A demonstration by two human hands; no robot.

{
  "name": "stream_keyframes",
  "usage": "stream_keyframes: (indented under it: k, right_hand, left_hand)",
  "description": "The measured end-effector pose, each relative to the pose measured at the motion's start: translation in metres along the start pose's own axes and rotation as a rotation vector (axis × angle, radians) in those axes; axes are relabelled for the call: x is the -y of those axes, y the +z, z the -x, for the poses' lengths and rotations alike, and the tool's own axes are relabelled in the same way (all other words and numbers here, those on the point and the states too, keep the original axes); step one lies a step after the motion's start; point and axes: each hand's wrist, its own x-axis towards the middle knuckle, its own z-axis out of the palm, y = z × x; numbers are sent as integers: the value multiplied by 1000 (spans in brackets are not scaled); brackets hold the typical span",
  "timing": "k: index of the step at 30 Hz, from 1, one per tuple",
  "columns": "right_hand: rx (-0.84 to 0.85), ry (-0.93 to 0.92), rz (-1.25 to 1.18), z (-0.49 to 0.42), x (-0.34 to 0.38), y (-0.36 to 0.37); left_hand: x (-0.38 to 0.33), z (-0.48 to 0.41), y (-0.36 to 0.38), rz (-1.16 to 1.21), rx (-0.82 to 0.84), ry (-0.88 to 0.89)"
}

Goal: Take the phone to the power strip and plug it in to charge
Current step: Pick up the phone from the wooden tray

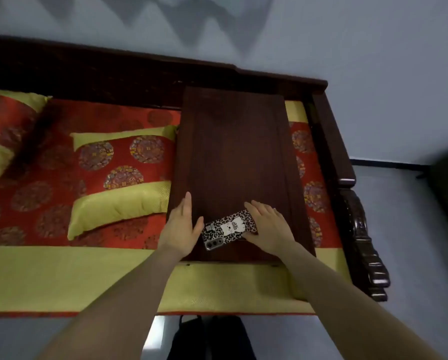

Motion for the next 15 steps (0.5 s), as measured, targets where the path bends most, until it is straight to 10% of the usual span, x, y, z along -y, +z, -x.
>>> stream_keyframes:
  k: [15]
  right_hand:
    - [244,-236,118,-52,-23,38]
  left_hand:
    - [15,-38,48,981,57,-833]
